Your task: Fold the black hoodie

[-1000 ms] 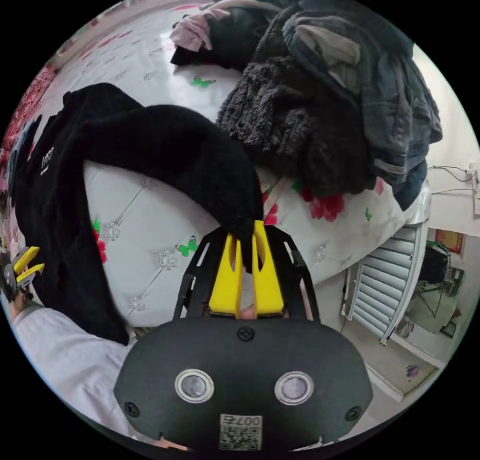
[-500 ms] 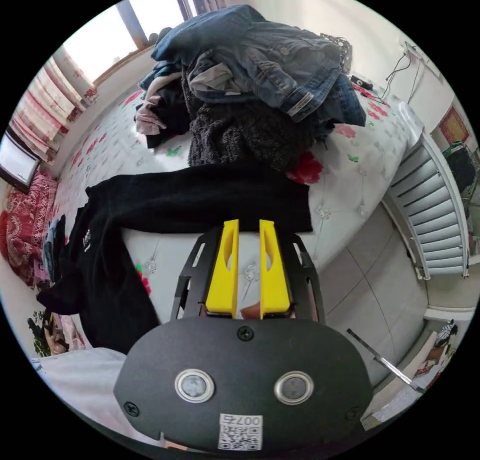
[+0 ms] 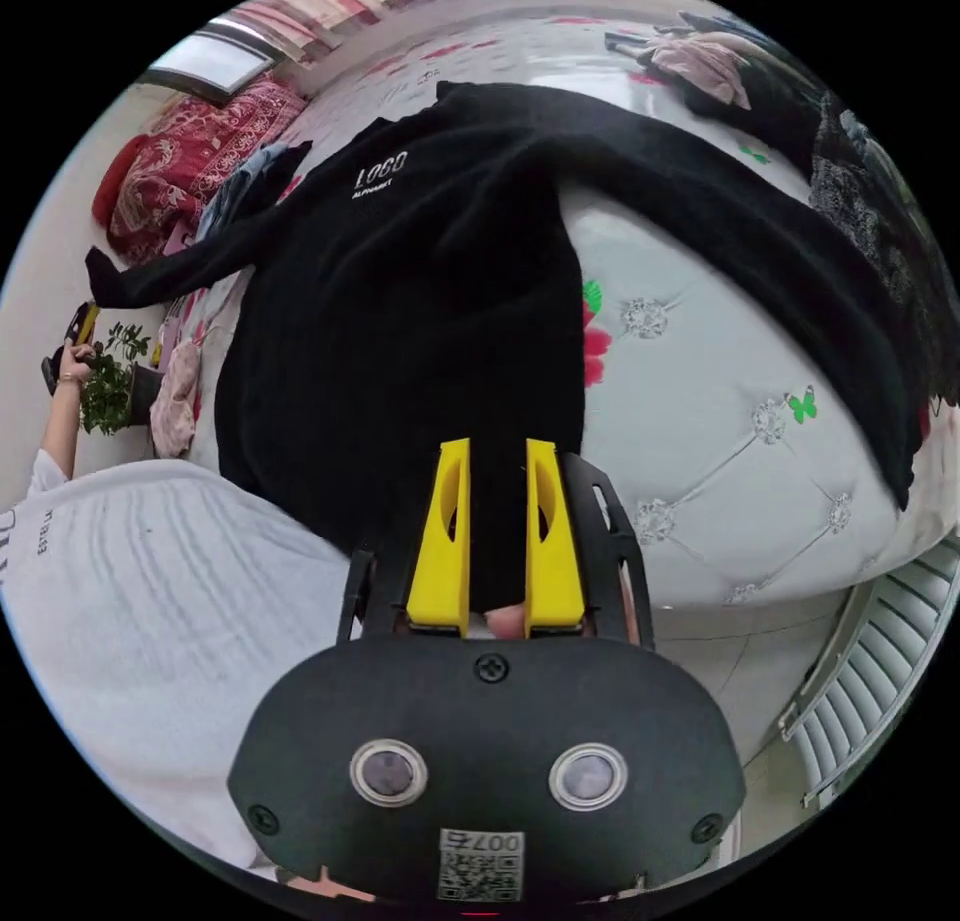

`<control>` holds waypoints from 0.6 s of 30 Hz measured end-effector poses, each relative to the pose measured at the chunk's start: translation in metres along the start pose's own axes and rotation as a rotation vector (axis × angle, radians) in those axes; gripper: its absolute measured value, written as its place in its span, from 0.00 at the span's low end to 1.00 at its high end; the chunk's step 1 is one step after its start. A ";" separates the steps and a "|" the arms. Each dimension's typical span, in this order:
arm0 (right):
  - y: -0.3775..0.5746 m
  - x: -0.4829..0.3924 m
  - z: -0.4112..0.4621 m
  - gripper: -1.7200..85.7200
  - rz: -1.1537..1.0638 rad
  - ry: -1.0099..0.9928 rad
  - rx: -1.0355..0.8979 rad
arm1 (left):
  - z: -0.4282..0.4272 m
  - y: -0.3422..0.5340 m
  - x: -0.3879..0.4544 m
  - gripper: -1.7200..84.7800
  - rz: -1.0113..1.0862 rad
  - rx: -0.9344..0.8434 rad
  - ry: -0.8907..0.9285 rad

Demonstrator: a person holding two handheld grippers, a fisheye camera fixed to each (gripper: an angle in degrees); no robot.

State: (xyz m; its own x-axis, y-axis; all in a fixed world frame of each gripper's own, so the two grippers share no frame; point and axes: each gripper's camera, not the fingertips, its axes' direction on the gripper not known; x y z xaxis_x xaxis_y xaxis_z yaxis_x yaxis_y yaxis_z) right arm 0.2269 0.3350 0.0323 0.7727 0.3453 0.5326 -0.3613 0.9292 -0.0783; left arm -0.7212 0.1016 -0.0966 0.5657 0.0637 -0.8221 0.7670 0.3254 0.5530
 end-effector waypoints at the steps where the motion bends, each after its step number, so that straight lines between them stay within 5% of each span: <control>1: 0.009 -0.001 0.003 0.11 -0.003 0.015 0.000 | 0.005 0.001 0.014 0.01 0.027 -0.007 0.019; 7: 0.045 0.008 -0.020 0.11 0.102 0.046 0.107 | 0.082 0.070 0.229 0.02 0.410 -0.183 0.348; 11: 0.060 0.022 -0.033 0.11 0.198 -0.015 0.203 | 0.179 0.238 0.369 0.09 0.644 -0.620 0.640; 18: 0.071 0.039 -0.035 0.12 0.244 -0.027 0.213 | 0.227 0.438 0.327 0.13 0.680 -0.901 0.324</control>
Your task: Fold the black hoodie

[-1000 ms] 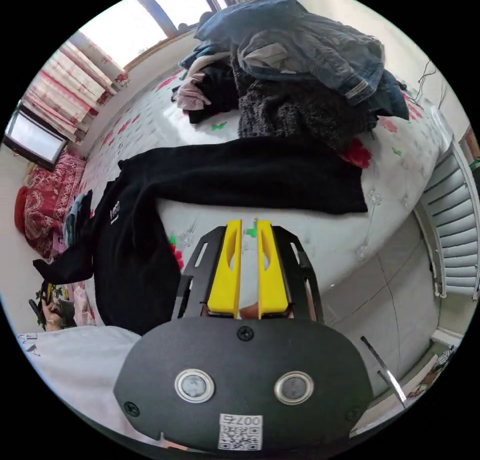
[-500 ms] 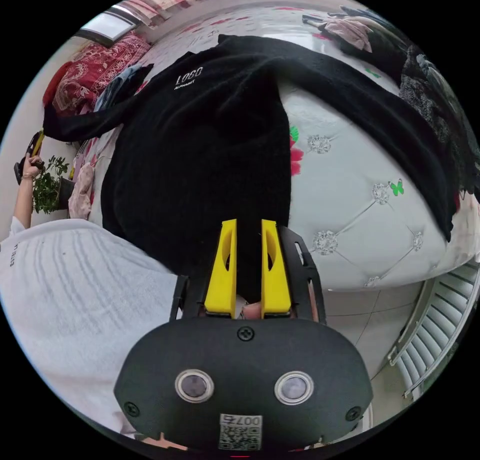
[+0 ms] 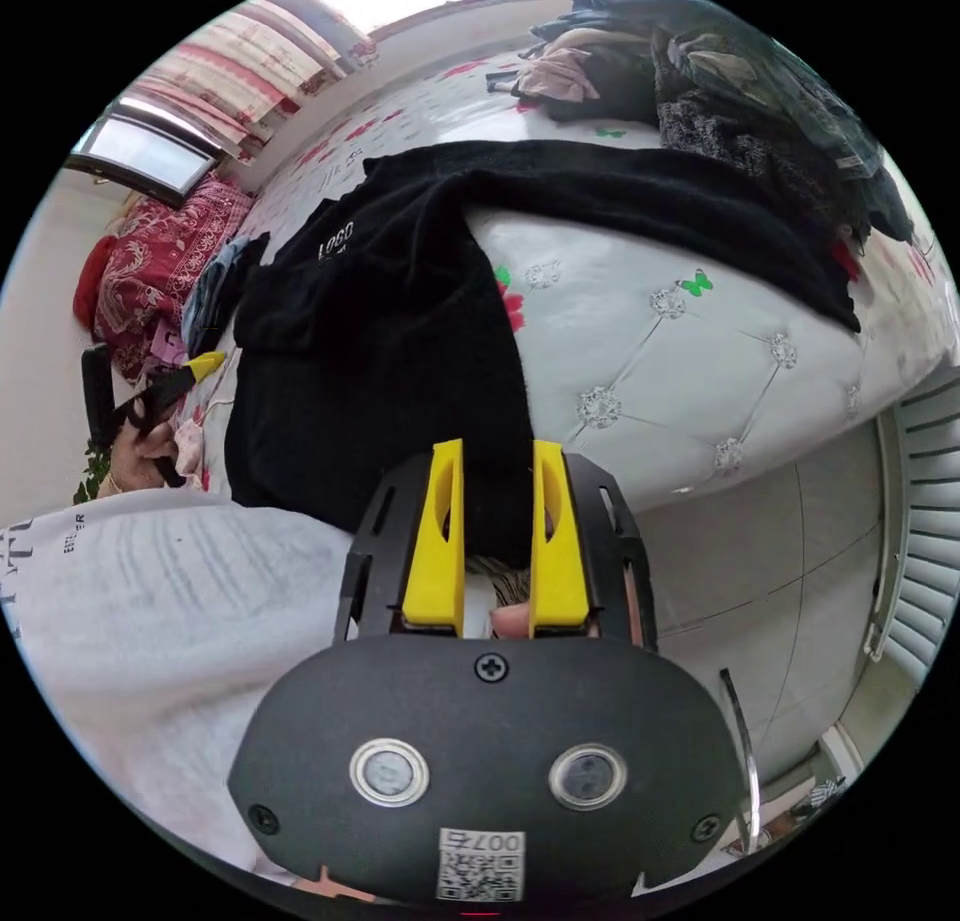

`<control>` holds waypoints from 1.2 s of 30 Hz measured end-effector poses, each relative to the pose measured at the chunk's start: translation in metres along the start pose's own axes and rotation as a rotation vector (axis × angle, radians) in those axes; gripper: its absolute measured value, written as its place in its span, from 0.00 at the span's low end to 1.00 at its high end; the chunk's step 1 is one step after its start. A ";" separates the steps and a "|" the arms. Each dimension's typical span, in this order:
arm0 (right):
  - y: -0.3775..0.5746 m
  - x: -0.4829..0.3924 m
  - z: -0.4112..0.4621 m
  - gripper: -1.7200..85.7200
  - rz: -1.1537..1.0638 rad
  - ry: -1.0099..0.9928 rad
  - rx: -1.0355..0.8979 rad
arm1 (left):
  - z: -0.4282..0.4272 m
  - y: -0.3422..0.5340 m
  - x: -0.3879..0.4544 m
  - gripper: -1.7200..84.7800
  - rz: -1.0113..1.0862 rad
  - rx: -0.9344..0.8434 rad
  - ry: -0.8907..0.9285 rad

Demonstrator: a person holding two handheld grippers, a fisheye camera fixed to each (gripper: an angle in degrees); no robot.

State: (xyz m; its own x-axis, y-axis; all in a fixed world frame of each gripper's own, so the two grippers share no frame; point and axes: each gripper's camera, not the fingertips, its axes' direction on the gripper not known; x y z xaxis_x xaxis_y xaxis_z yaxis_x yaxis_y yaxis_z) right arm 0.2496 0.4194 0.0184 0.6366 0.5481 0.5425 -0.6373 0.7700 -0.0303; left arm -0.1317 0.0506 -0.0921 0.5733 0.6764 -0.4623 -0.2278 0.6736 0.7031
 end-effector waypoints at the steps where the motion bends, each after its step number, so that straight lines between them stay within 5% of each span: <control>1: -0.001 0.005 0.004 0.12 -0.001 0.006 -0.021 | 0.003 0.011 -0.006 0.13 -0.021 -0.012 -0.038; 6: -0.018 0.014 0.026 0.12 -0.038 -0.011 -0.134 | 0.013 0.097 -0.059 0.12 -0.283 -0.056 -0.312; 10: -0.036 -0.001 0.042 0.09 -0.186 0.142 -0.253 | 0.042 0.121 -0.068 0.12 -0.401 -0.078 -0.346; 16: -0.037 0.017 0.009 0.04 -0.314 0.020 -0.283 | 0.099 0.113 -0.042 0.11 -0.399 -0.125 -0.409; 22: -0.083 0.005 -0.061 0.07 -0.446 0.067 0.113 | 0.111 0.110 -0.036 0.10 -0.480 -0.094 -0.391; 27: -0.168 -0.049 -0.033 0.10 -0.651 0.058 0.152 | 0.122 0.114 -0.020 0.09 -0.502 -0.085 -0.416; 36: -0.270 -0.100 0.076 0.05 -0.856 0.178 -0.237 | 0.134 0.142 -0.007 0.06 -0.616 -0.067 -0.430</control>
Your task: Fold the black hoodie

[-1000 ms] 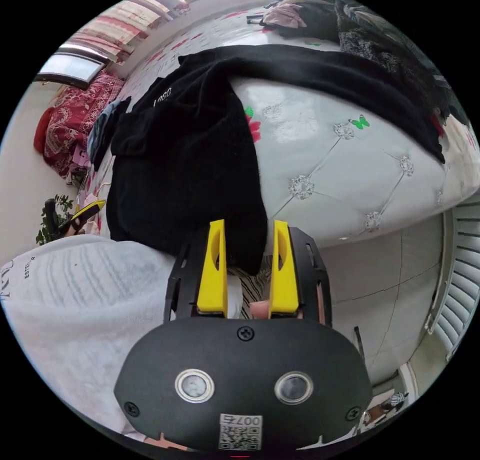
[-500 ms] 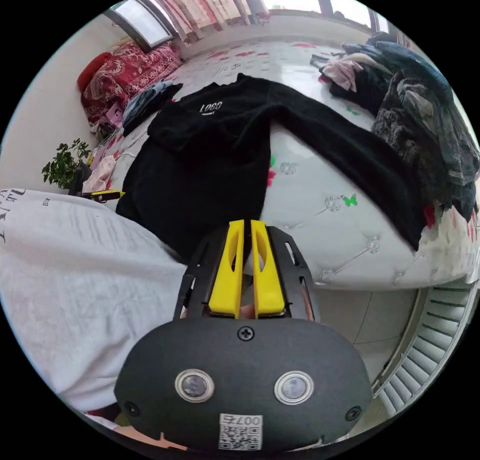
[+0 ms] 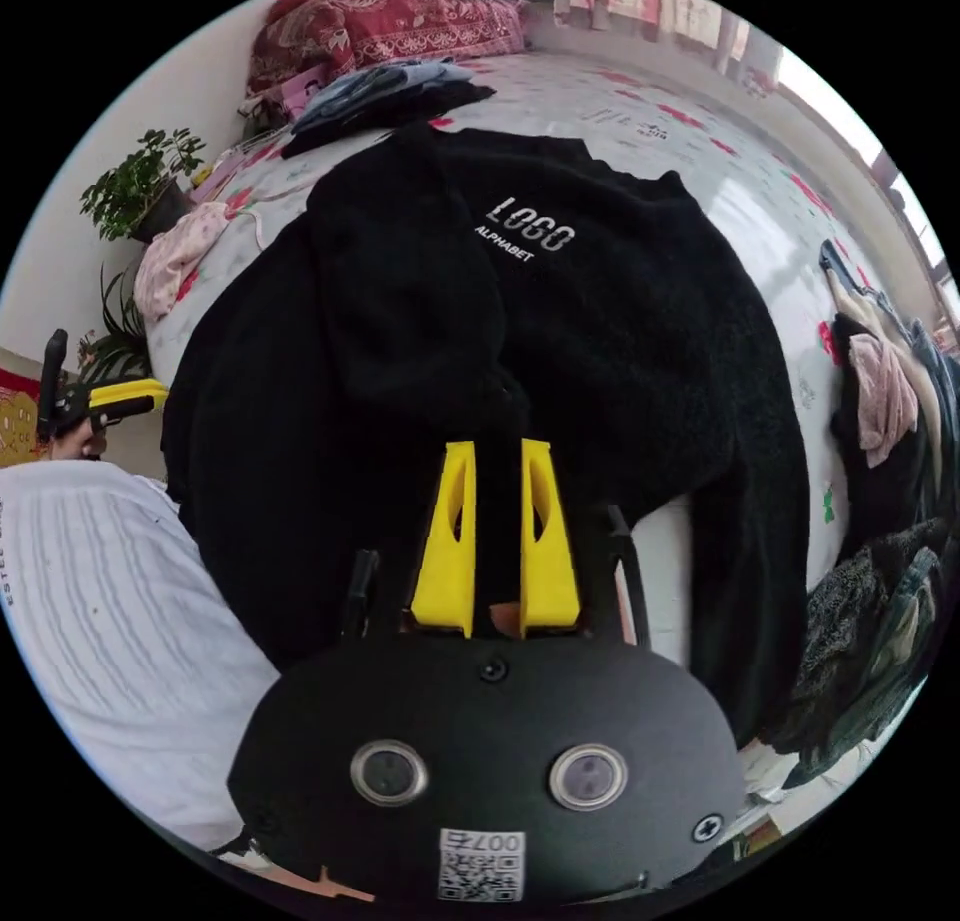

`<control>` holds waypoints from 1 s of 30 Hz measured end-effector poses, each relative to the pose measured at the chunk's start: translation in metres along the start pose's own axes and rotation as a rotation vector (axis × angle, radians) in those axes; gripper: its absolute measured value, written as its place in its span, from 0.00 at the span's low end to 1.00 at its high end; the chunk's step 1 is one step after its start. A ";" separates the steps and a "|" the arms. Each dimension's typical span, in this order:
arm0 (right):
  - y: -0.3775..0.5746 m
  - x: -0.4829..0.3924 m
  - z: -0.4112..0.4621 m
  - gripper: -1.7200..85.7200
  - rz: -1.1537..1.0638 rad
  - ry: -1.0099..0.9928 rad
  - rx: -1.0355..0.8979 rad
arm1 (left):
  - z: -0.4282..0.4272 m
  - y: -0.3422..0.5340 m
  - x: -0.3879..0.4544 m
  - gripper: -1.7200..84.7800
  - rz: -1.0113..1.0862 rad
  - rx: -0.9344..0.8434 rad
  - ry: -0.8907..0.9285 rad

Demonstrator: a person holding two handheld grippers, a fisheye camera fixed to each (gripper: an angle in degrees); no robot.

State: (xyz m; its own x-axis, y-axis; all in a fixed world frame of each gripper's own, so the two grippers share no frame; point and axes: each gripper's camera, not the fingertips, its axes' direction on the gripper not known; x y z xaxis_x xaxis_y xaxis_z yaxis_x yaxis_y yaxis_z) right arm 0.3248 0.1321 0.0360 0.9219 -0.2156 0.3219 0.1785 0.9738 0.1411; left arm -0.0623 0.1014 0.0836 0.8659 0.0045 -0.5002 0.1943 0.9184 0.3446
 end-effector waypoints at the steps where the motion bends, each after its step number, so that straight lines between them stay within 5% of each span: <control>1: -0.007 0.005 0.001 0.04 -0.019 -0.025 -0.055 | -0.001 0.001 -0.001 0.05 -0.009 0.003 -0.002; 6: -0.004 0.055 -0.074 0.03 -0.038 -0.471 0.069 | 0.002 0.008 -0.010 0.02 -0.092 0.023 -0.036; 10: 0.023 0.131 -0.093 0.03 0.201 -0.701 0.148 | 0.007 0.002 -0.012 0.01 -0.135 0.026 -0.021; 18: 0.141 0.216 -0.057 0.10 0.670 -0.566 0.379 | 0.009 -0.025 0.017 0.01 -0.055 0.015 -0.031; 26: 0.368 0.255 -0.027 0.17 1.607 -0.418 0.803 | 0.011 -0.035 0.032 0.01 -0.030 -0.027 -0.052; 30: 0.397 0.263 -0.014 0.16 1.700 -0.427 0.914 | 0.008 -0.042 0.039 0.01 -0.006 -0.045 -0.065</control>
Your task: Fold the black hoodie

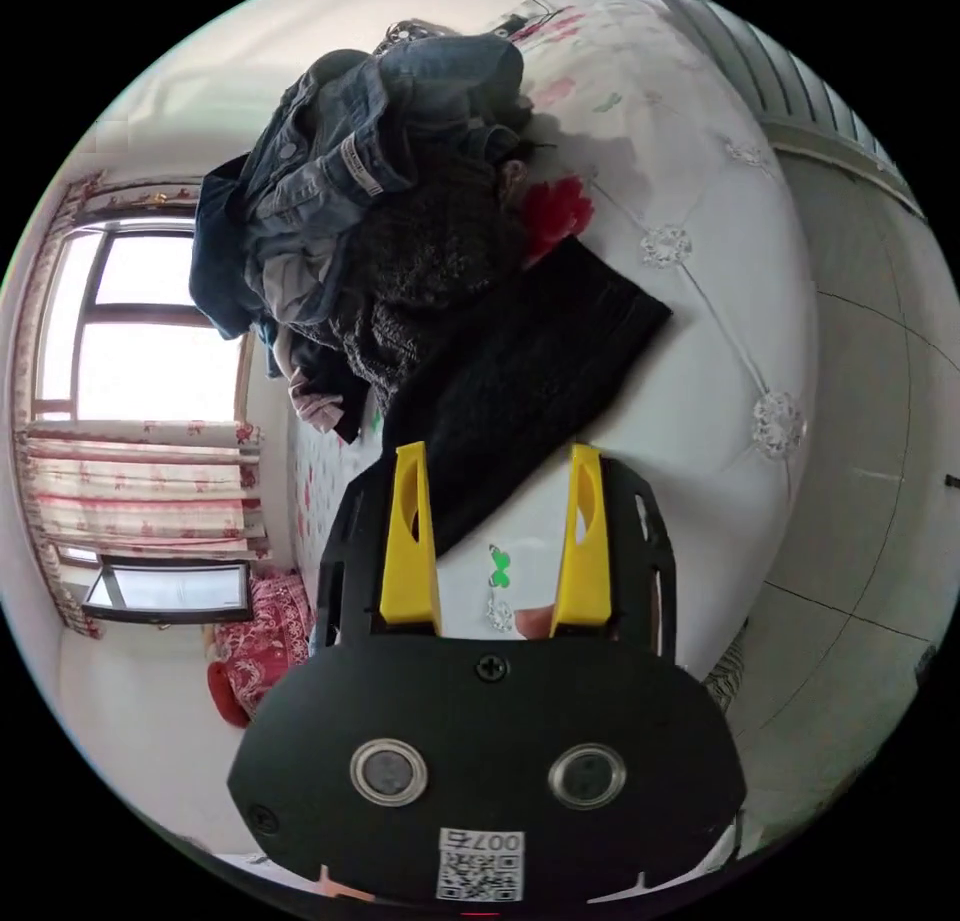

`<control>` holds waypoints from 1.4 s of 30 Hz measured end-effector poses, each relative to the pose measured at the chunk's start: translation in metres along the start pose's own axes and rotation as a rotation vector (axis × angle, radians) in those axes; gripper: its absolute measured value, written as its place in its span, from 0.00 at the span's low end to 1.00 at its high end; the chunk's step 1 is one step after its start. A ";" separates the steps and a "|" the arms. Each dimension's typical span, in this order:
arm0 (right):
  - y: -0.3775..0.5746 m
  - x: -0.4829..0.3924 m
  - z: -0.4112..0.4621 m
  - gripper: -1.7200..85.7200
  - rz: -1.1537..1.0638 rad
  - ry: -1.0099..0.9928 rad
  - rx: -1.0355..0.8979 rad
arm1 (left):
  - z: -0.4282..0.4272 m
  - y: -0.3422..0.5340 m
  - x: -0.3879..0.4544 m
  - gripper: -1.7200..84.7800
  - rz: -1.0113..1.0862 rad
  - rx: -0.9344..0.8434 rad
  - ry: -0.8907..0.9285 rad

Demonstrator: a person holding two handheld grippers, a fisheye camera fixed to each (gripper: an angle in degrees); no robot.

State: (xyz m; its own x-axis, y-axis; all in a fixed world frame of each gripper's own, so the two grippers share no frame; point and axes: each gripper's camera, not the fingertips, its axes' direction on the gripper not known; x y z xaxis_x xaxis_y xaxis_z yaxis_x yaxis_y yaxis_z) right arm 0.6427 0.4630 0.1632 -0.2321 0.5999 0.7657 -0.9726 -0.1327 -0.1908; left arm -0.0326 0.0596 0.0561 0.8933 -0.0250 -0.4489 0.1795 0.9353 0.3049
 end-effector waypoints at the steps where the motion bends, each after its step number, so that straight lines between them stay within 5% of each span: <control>1: -0.004 0.004 0.003 0.16 0.016 -0.022 0.016 | -0.001 -0.001 0.001 0.01 0.004 -0.001 -0.004; 9: -0.004 -0.029 0.033 0.07 -0.009 -0.193 0.008 | -0.014 -0.001 -0.006 0.01 -0.019 0.006 -0.014; 15: 0.073 -0.207 0.050 0.04 -0.600 -0.532 -0.187 | -0.019 0.014 -0.030 0.01 -0.073 0.000 0.004; 20: 0.291 -0.366 0.038 0.05 -1.428 -0.721 -0.482 | -0.033 0.029 -0.067 0.01 -0.169 0.044 0.056; 26: 0.551 -0.330 0.083 0.08 -1.798 -0.660 -1.105 | -0.040 0.059 -0.118 0.01 -0.289 0.087 0.138; 30: 0.636 -0.263 0.118 0.10 -1.828 -0.382 -1.413 | -0.044 0.082 -0.141 0.02 -0.287 0.107 0.161; 36: 0.596 -0.225 0.114 0.12 -1.766 -0.066 -1.184 | -0.037 0.107 -0.165 0.07 -0.250 0.096 0.219; 42: 0.494 -0.161 0.093 0.14 -1.330 0.208 -0.959 | -0.036 0.111 -0.164 0.12 -0.103 0.074 0.246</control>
State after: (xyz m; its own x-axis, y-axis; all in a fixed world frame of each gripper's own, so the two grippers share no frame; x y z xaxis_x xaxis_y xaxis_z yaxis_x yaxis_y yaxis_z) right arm 0.1987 0.2272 0.0031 0.7863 -0.0129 0.6177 -0.0961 0.9851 0.1429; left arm -0.1745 0.1801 0.1335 0.7437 -0.0235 -0.6681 0.3014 0.9038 0.3037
